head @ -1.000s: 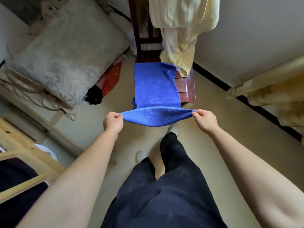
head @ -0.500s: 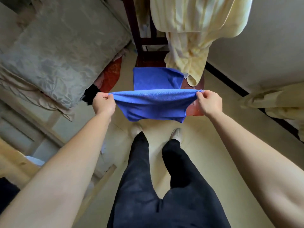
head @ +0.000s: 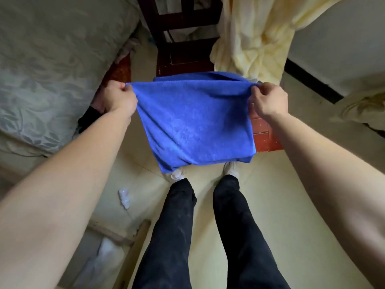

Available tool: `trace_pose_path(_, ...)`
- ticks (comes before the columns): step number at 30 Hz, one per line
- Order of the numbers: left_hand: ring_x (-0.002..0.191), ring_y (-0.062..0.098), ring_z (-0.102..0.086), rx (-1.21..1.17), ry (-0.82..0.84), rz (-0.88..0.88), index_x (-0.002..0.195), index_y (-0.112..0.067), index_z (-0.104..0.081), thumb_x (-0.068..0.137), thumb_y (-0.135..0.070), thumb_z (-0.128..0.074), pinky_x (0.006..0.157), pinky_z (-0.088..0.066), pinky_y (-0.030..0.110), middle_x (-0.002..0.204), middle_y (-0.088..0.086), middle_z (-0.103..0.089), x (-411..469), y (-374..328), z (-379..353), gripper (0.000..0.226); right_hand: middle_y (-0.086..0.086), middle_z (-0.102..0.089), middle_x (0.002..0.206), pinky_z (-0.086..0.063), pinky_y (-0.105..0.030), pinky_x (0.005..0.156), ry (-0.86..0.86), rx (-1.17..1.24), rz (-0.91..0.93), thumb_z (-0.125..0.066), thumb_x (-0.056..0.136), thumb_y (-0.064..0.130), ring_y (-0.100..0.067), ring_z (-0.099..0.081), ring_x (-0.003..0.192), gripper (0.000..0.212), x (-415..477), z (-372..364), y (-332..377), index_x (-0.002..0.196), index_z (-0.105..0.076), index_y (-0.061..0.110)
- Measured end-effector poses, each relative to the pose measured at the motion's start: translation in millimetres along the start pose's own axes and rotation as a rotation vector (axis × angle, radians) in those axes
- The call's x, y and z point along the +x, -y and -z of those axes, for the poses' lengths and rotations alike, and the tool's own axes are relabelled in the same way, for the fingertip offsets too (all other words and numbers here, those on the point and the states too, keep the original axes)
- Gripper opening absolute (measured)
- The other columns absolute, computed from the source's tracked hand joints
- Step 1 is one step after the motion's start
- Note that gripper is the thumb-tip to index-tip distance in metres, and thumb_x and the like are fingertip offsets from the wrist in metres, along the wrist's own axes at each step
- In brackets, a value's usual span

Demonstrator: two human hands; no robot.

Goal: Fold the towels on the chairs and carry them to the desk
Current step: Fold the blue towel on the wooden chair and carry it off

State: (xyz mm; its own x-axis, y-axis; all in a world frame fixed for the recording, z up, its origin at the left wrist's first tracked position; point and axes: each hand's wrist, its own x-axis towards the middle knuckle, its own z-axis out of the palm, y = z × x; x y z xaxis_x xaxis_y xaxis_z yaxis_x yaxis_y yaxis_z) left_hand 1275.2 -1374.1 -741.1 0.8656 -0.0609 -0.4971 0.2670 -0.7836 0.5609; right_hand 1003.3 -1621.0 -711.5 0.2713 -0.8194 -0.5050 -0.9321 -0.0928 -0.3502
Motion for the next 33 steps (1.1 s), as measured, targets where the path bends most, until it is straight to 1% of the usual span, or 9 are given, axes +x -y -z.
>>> trace_pose_path(5, 0.081, 0.029, -0.072, 0.074, -0.059, -0.061, 0.077, -0.03, -0.052, 0.063, -0.059, -0.041, 0.077, -0.059, 0.046, 0.092, 0.008, -0.072, 111, 64, -43, 0.034, -0.012, -0.072, 0.109, -0.047, -0.034, 0.086, -0.065, -0.004, -0.022, -0.047, 0.093, 0.045, -0.033, -0.063, 0.109, 0.039, 27, -17, 1, 0.111, -0.071, 0.02)
trace_pose_path(7, 0.085, 0.03, -0.072, 0.162, -0.045, -0.1, 0.087, -0.028, -0.057, 0.063, -0.058, -0.042, 0.079, -0.059, 0.048, 0.095, 0.01, -0.072, 85, 35, -38, 0.041, -0.011, -0.072, 0.111, -0.047, -0.034, 0.086, -0.053, -0.012, -0.014, -0.048, 0.094, 0.042, -0.033, -0.062, 0.11, 0.036, 32, -18, 5, 0.111, -0.07, 0.018)
trace_pose_path(9, 0.105, 0.033, -0.064, 0.343, 0.024, -0.173, 0.11, -0.02, -0.058, 0.08, -0.04, -0.052, 0.089, -0.053, 0.043, 0.115, 0.014, -0.066, 36, -5, -28, 0.036, -0.009, -0.068, 0.119, -0.047, -0.036, 0.087, -0.058, -0.019, 0.013, -0.05, 0.094, 0.036, -0.033, -0.06, 0.112, 0.033, 32, -20, 9, 0.118, -0.064, 0.019)
trace_pose_path(11, 0.117, 0.037, -0.053, 0.551, 0.046, -0.389, 0.125, -0.013, -0.052, 0.089, -0.024, -0.055, 0.092, -0.043, 0.044, 0.131, 0.016, -0.053, 4, -23, -26, 0.037, -0.011, -0.058, 0.126, -0.047, -0.042, 0.082, -0.139, -0.099, 0.157, -0.052, 0.091, 0.032, -0.037, -0.058, 0.109, 0.038, 24, -22, 11, 0.125, -0.056, 0.016)
trace_pose_path(15, 0.124, 0.035, -0.044, 0.761, 0.193, -0.922, 0.131, -0.013, -0.051, 0.088, -0.022, -0.059, 0.098, -0.04, 0.048, 0.136, 0.011, -0.051, -4, -30, -40, 0.045, -0.017, -0.058, 0.111, -0.043, -0.047, 0.074, -0.291, -0.419, 0.676, -0.053, 0.087, 0.025, -0.04, -0.056, 0.095, 0.033, 15, -33, 15, 0.116, -0.06, 0.01)
trace_pose_path(19, 0.12, 0.036, -0.049, 0.876, 0.208, -0.928, 0.129, -0.012, -0.052, 0.089, -0.013, -0.059, 0.098, -0.037, 0.049, 0.126, 0.014, -0.058, 0, -38, -61, 0.04, -0.014, -0.062, 0.105, -0.042, -0.045, 0.078, -0.203, -0.649, 0.831, -0.056, 0.088, 0.019, -0.038, -0.056, 0.099, 0.029, 25, -46, 30, 0.115, -0.061, 0.01)
trace_pose_path(24, 0.115, 0.039, -0.05, 0.943, 0.188, -0.845, 0.122, -0.009, -0.053, 0.083, -0.002, -0.064, 0.094, -0.039, 0.05, 0.121, 0.017, -0.056, -1, -41, -72, 0.042, -0.019, -0.056, 0.12, -0.041, -0.047, 0.087, -0.047, -0.725, 0.633, -0.054, 0.096, 0.024, -0.041, -0.052, 0.112, 0.034, 34, -44, 41, 0.128, -0.058, 0.013)
trace_pose_path(29, 0.098, 0.045, -0.055, 0.931, 0.19, -0.927, 0.122, -0.004, -0.055, 0.084, 0.005, -0.059, 0.089, -0.041, 0.051, 0.115, 0.022, -0.052, -6, -31, -63, 0.039, -0.018, -0.05, 0.123, -0.041, -0.039, 0.065, 0.108, -0.679, 0.574, -0.057, 0.091, 0.005, -0.043, -0.062, 0.096, 0.035, 35, -29, 36, 0.124, -0.057, 0.016)
trace_pose_path(33, 0.087, 0.042, -0.056, 0.904, 0.172, -0.988, 0.107, -0.005, -0.063, 0.09, -0.007, -0.058, 0.086, -0.038, 0.05, 0.108, 0.022, -0.051, -22, -32, -51, 0.017, -0.021, -0.056, 0.117, -0.047, -0.043, 0.071, 0.162, -0.674, 0.611, -0.046, 0.09, -0.002, -0.044, -0.061, 0.096, 0.036, 30, -9, 26, 0.122, -0.054, 0.012)
